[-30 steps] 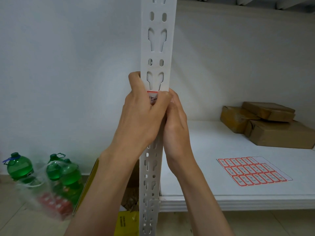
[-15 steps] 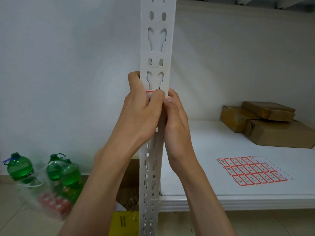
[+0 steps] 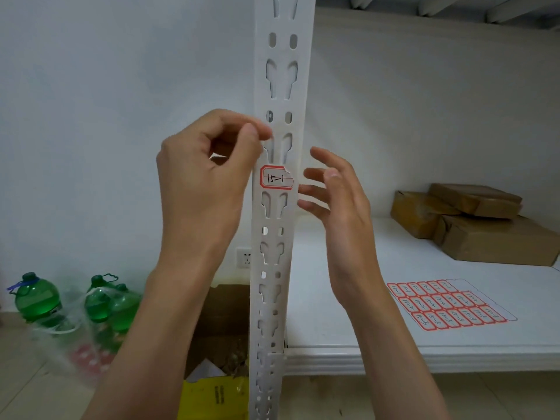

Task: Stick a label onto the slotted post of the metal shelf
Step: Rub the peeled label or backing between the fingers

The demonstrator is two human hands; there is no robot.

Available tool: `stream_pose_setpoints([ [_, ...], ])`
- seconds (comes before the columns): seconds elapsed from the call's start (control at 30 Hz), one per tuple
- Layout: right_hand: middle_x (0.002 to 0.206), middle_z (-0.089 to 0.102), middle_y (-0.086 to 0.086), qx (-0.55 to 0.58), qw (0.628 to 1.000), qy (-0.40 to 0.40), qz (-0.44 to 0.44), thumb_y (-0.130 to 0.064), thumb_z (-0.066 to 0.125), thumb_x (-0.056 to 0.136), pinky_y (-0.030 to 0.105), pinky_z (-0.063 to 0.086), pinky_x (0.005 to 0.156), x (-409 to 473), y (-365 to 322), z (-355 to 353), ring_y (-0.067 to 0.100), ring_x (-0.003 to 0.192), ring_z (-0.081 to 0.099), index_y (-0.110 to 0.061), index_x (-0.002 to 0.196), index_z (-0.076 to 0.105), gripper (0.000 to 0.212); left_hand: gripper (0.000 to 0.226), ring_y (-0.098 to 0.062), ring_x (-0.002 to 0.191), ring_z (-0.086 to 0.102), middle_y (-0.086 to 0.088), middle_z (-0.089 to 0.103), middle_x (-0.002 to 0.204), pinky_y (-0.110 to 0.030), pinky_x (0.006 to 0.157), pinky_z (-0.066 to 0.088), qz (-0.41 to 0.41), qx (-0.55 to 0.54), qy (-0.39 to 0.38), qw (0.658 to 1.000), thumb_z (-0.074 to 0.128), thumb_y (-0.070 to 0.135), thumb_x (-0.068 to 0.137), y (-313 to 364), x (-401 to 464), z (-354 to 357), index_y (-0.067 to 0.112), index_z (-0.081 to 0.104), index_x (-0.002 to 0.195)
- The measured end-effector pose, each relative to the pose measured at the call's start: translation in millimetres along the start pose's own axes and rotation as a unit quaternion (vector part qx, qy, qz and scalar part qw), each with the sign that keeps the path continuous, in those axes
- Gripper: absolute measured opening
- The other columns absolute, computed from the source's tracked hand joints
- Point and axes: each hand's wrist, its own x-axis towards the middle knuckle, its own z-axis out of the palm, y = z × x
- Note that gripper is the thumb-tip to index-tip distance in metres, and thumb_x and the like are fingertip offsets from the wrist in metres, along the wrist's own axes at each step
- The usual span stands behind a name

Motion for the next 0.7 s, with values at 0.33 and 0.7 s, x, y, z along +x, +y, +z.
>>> stream_pose_setpoints([
  [0.33,0.106,0.071,0.019,0.041,0.984,0.143,0.095,-0.017,0.036,0.106,0.033,0.055,0.074,10,13,-58,0.015,0.08,0.068,-0.012,0.108,0.069,0.034,0.012,-0.004,0.069,0.066,0.007,0.073,0.078,-0.024,0.069,0.056,0.063,-0.015,-0.123,0.99,0.072,0.014,0.087,21,-39,70,0.017,0.082,0.093],
  [0.7,0.089,0.07,0.003,-0.144,0.961,0.125,0.199,-0.017,0.046,0.1,0.03,0.053,0.075,0,48,-96,0.016,0.078,0.068,-0.02,0.097,0.069,0.024,0.025,-0.022,0.074,0.064,-0.006,0.067,0.081,-0.031,0.07,0.053,-0.184,0.247,-0.35,0.885,0.071,0.03,0.092,-73,-106,130,0.008,0.069,0.081],
])
